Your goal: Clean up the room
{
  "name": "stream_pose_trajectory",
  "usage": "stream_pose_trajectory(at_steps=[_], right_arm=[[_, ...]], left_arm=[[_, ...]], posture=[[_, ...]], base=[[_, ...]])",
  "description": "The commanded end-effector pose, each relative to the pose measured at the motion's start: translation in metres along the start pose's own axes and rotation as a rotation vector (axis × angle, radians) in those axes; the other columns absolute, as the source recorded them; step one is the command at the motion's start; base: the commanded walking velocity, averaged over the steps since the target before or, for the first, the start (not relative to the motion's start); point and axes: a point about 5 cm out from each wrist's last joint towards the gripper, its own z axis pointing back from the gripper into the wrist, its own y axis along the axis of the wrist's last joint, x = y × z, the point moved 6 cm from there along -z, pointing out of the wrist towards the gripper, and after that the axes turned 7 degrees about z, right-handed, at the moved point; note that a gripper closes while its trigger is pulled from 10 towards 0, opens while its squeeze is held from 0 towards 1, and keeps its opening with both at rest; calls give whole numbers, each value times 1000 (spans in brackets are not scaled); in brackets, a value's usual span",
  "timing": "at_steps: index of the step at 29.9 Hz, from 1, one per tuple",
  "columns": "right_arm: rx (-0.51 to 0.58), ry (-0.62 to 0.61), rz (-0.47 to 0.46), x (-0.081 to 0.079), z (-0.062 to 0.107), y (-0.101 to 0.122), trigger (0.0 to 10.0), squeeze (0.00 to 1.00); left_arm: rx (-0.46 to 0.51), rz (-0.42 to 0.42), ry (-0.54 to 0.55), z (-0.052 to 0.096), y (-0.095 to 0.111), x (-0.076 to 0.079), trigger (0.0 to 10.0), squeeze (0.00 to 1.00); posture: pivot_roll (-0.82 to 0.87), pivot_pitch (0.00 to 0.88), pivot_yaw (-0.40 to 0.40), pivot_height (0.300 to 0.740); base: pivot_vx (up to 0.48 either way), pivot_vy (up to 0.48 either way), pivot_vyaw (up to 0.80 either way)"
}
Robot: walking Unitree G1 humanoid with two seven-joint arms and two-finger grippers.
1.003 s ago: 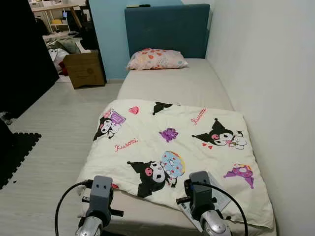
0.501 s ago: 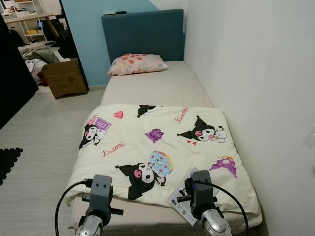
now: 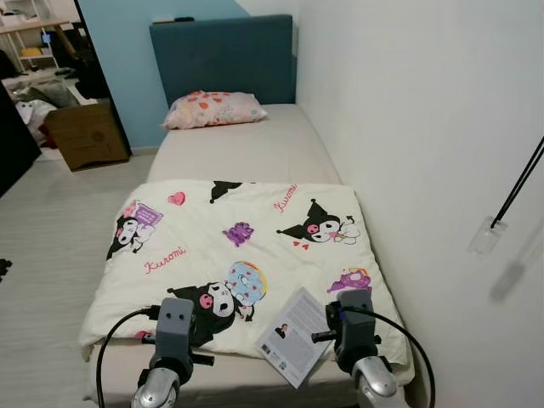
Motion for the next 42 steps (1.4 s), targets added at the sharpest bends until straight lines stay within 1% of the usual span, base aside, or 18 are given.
stream_pose_trajectory(at_steps=[1, 9, 12, 29, 32, 36, 42], right_arm=[[-7, 16, -2, -6, 1, -3, 10000, 0], [-5, 33, 32, -9, 0, -1, 10000, 0], [-3, 43, 49, -11, 0, -1, 10000, 0], [0, 41, 47, -10, 1, 0, 10000, 0], [-5, 10, -7, -7, 1, -2, 10000, 0], [-9, 10, 7, -6, 2, -4, 10000, 0], [-9, 11, 7, -6, 2, -4, 10000, 0]], left_arm=[[-16, -6, 33, 3, -5, -11, 10000, 0], [-16, -7, 38, 4, -6, -12, 10000, 0], [-16, -6, 36, 4, -6, -11, 10000, 0], [-16, -8, 36, 4, -6, -11, 10000, 0], [-15, -4, 36, 4, -6, -12, 10000, 0], [-9, -18, 32, 3, -4, -13, 10000, 0], [-4, -27, 38, 3, -3, -13, 10000, 0]], posture=[[-7, 47, 24, 734], [-9, 49, 24, 734], [-10, 49, 23, 734], [-8, 50, 24, 734], [-8, 49, 26, 734], [-10, 47, 28, 734], [-10, 42, 27, 734]], base=[[0, 0, 0], [0, 0, 0], [0, 0, 800], [0, 0, 800], [0, 0, 0], [0, 0, 0], [0, -466, 0]])
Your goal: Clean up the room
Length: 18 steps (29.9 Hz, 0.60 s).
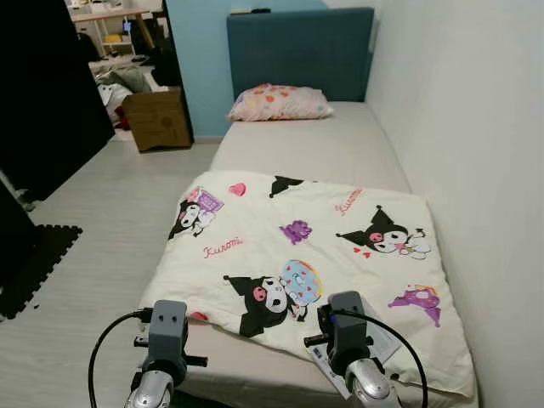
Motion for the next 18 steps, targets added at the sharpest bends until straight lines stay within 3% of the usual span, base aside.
stream_pose_trajectory(at_steps=[1, 18], right_arm=[[-3, -7, -16, 0, 2, -2, 10000, 0], [-1, -5, -19, 0, 2, -2, 10000, 0]], left_arm=[[-9, -5, 12, 1, -3, -3, 10000, 0], [1, 0, 24, 2, -2, -5, 10000, 0]], posture=[[-10, 38, 26, 734], [-9, 44, 26, 734]], base=[[0, 0, 0], [0, 0, 0]])
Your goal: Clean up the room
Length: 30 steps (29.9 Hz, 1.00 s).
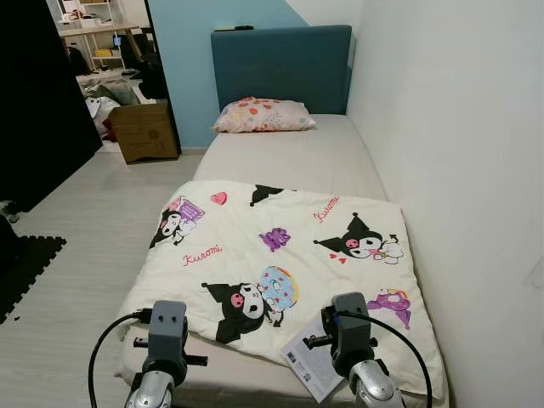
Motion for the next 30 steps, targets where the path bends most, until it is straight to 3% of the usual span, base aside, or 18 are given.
stream_pose_trajectory(at_steps=[1, 10, 18, 30], right_arm=[[2, 1, -19, -3, 0, 0, 10000, 0], [-1, -3, -22, -2, 0, -1, 10000, 0], [-4, -3, -20, -2, 1, -2, 10000, 0], [-5, -3, -23, -2, 1, -2, 10000, 0]], left_arm=[[-10, -12, 10, 1, -3, -6, 10000, 0], [-12, -25, -15, 1, -3, -3, 10000, 0], [-19, -20, -23, 2, -5, -1, 10000, 0], [-16, 3, 2, 3, -5, -6, 10000, 0]], posture=[[-8, 45, 27, 734], [-9, 50, 25, 734], [-12, 54, 25, 734], [-13, 57, 23, 734]], base=[[0, 0, 0], [0, 0, 0], [0, -480, 0], [0, 0, 0]])
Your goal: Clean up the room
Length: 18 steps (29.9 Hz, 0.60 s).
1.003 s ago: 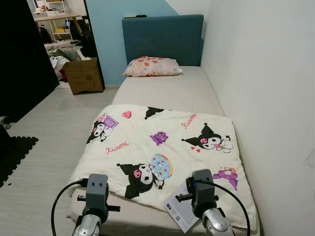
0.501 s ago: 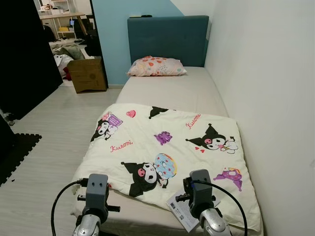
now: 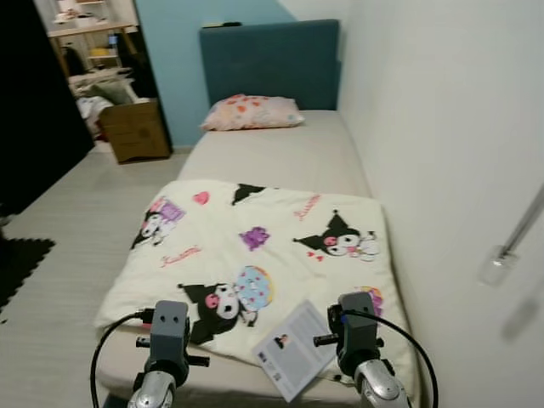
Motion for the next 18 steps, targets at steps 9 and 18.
stream_pose_trajectory(at_steps=[9, 18], right_arm=[[-108, 45, -17, -15, 1, -19, 10000, 0], [-160, 53, -36, -18, 6, -33, 10000, 0]], left_arm=[[-128, -40, -52, 8, -27, -3, 10000, 0], [-206, -121, -121, 19, -47, 2, 10000, 0]], posture=[[-13, 63, 22, 734], [-10, 65, 24, 710]], base=[[0, 0, 0], [0, 0, 0]])
